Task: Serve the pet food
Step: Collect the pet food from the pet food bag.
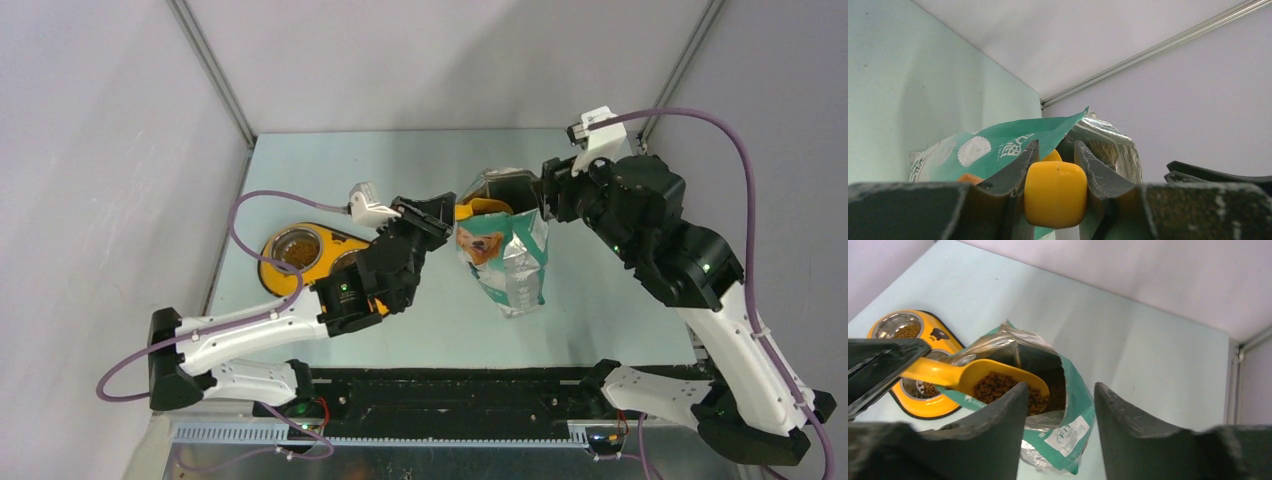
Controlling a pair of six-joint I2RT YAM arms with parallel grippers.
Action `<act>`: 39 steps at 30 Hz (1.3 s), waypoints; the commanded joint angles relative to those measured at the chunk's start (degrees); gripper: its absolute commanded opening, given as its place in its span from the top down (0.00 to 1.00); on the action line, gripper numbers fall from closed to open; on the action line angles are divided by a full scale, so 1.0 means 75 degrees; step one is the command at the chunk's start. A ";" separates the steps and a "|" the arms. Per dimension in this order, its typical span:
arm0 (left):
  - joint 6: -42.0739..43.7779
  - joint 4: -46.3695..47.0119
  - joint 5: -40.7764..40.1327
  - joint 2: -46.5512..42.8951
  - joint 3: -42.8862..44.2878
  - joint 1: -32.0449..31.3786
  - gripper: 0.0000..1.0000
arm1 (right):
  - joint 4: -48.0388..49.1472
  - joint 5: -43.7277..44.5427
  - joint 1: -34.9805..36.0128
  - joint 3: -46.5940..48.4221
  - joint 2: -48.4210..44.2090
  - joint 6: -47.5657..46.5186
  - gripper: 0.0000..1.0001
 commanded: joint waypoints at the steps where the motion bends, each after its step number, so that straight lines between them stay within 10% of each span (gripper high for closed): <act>1: -0.0400 0.1110 -0.0415 0.0036 0.0521 -0.0048 1.00 | 0.0393 -0.1005 -0.0123 0.0189 0.0091 -0.0701 0.36; 4: -0.0401 0.1249 -0.0412 0.0188 0.0647 -0.0048 1.00 | 0.0171 -0.1375 -0.0132 0.0365 0.0235 -0.0811 0.22; 21: -0.0269 0.1152 -0.0453 0.1152 0.1345 -0.0046 1.00 | 0.0369 -0.1482 -0.0257 -0.0026 0.0186 -0.1498 0.22; 39: -0.1056 0.0894 -0.0083 0.0231 0.0447 -0.0040 1.00 | 0.0982 -0.5825 -0.0652 -0.0362 0.0823 -0.4825 0.20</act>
